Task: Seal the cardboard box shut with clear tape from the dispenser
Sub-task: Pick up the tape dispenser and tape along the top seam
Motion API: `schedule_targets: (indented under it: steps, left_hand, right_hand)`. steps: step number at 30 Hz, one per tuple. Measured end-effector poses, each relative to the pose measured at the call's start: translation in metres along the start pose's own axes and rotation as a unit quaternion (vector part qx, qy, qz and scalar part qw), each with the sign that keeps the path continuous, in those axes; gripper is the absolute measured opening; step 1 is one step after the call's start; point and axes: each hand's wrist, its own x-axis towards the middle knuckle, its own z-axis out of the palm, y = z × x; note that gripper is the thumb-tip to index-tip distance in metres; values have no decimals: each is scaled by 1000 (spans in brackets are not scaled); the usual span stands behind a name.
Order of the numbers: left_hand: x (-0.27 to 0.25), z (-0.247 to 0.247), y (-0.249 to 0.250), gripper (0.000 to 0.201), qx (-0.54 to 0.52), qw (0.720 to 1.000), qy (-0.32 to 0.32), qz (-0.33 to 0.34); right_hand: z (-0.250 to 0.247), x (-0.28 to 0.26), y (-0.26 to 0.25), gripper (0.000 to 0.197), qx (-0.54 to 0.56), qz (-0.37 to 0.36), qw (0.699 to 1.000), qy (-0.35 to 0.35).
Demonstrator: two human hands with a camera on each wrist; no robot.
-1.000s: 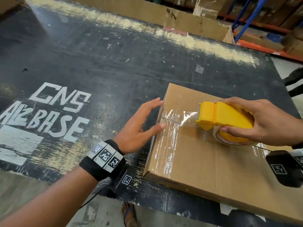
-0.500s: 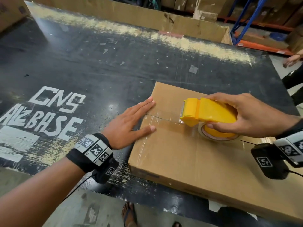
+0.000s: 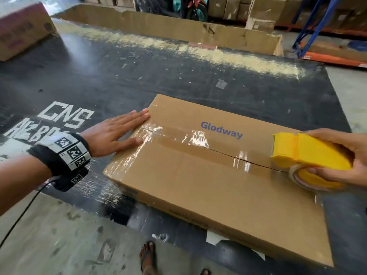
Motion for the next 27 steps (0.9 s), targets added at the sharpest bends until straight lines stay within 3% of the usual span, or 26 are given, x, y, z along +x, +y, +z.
schedule_targets:
  steps: [3, 6, 14, 18, 27]
  left_hand:
    - [2, -9, 27, 80, 102, 992, -57, -44]
    - [9, -8, 78, 83, 164, 981, -104, -27]
    - [62, 20, 223, 93, 112, 985, -130, 2]
    - [68, 27, 243, 105, 97, 986, -133, -23]
    - [73, 25, 256, 108, 127, 977, -169, 3]
  right_hand:
    - [2, 4, -32, 64, 21, -36, 999, -6]
    - [-1, 3, -48, 59, 31, -82, 996, -23]
    - [0, 14, -51, 59, 19, -111, 993, -26]
    - [1, 16, -38, 77, 13, -132, 991, -32]
    - [-4, -24, 27, 64, 105, -160, 981, -14]
